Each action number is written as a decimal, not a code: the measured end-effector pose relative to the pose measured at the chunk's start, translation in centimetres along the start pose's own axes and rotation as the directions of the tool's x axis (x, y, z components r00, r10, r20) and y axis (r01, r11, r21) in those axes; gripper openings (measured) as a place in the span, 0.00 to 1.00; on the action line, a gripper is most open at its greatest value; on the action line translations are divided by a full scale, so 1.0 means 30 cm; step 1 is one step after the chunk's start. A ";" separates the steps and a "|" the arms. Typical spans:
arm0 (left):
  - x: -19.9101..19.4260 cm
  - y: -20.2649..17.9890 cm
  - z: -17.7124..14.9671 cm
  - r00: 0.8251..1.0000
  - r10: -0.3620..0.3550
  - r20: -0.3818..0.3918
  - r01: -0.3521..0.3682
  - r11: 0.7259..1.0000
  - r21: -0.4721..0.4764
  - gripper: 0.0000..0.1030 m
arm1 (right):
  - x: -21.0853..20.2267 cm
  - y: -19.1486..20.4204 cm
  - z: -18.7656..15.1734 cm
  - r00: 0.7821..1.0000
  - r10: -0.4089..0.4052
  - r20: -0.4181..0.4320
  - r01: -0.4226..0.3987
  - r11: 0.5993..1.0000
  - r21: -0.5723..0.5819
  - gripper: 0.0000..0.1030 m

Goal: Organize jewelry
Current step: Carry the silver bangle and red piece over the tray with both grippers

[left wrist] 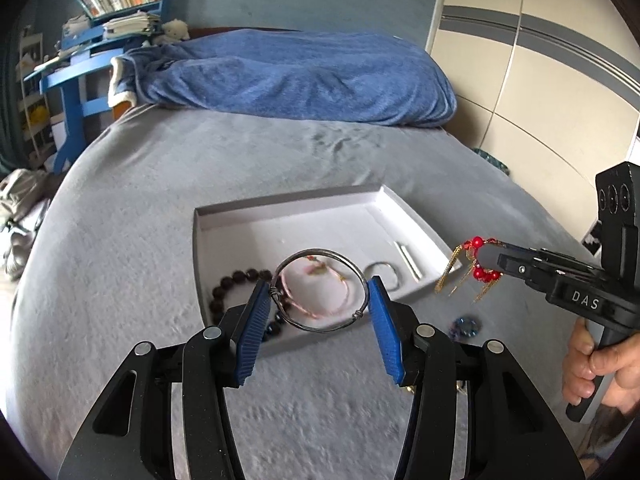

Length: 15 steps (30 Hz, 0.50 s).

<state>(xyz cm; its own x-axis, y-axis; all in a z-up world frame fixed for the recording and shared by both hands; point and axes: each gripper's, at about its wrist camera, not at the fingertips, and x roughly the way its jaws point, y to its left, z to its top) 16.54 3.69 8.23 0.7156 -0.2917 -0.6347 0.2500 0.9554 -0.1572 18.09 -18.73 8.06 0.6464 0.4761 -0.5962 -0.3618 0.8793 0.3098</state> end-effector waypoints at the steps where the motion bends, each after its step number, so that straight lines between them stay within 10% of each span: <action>1: 0.005 0.004 0.005 1.000 0.002 0.000 -0.002 1.000 0.000 0.50 | 0.008 -0.004 0.010 1.000 0.000 0.002 0.000 1.000 0.000 0.16; 15: 0.146 0.043 0.065 1.000 0.009 -0.026 -0.009 1.000 -0.002 0.50 | 0.142 -0.025 0.075 1.000 -0.003 -0.008 0.003 1.000 0.008 0.16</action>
<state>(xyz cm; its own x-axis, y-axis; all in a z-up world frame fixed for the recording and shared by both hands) 21.27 3.56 6.71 0.7009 -0.2815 -0.6553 0.2420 0.9582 -0.1527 22.62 -17.33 6.96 0.6425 0.4730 -0.6029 -0.3541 0.8810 0.3138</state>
